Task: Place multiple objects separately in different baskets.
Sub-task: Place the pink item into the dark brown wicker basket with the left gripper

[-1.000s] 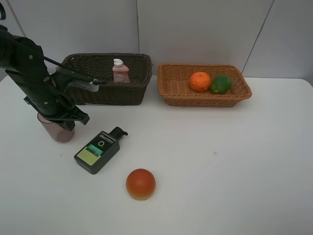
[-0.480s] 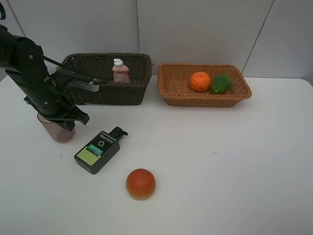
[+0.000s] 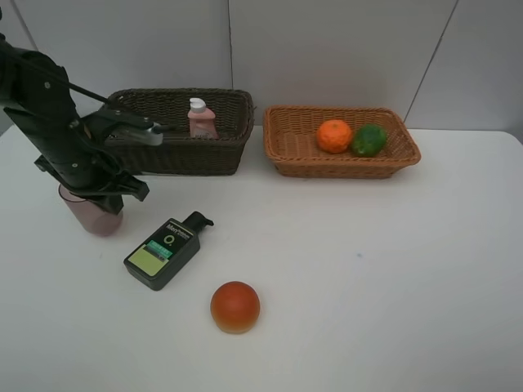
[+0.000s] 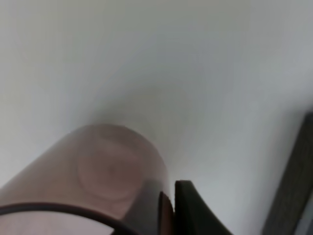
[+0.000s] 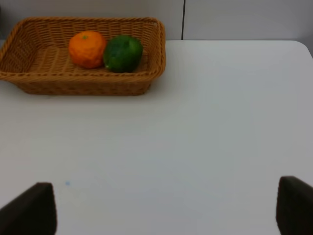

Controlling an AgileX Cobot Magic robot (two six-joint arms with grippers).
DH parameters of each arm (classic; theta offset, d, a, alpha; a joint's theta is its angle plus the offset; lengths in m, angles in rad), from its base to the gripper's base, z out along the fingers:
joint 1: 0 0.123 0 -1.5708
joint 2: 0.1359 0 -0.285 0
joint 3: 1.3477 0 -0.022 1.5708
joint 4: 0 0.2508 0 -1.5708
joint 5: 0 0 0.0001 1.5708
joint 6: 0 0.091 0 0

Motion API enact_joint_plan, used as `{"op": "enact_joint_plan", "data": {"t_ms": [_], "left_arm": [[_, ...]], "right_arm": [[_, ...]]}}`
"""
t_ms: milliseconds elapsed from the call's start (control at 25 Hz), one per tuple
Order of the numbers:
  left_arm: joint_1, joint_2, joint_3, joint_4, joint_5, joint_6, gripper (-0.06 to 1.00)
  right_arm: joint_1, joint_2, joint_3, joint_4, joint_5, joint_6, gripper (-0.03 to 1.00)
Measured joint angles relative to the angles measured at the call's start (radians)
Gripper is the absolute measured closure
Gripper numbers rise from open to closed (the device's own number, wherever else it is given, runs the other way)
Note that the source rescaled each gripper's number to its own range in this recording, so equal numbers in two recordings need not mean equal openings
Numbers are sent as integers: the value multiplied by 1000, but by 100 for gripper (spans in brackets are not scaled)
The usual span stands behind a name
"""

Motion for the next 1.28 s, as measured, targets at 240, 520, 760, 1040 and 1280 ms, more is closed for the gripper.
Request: {"op": "enact_joint_plan", "data": {"t_ms": [240, 520, 760, 1040, 1280], "left_arm": [[0, -73, -120, 0, 135, -93, 94], [0, -106, -261, 0, 238, -127, 94], [0, -106, -381, 0, 263, -145, 94], [0, -105, -458, 0, 101, -147, 94], [0, -30, -460, 15, -96, -148, 94]], "right_arm": [[0, 0, 0, 0, 0, 0, 1], [0, 0, 0, 0, 0, 0, 1], [0, 0, 0, 0, 0, 0, 1], [0, 0, 0, 0, 0, 0, 1], [0, 0, 0, 0, 0, 0, 1]]}}
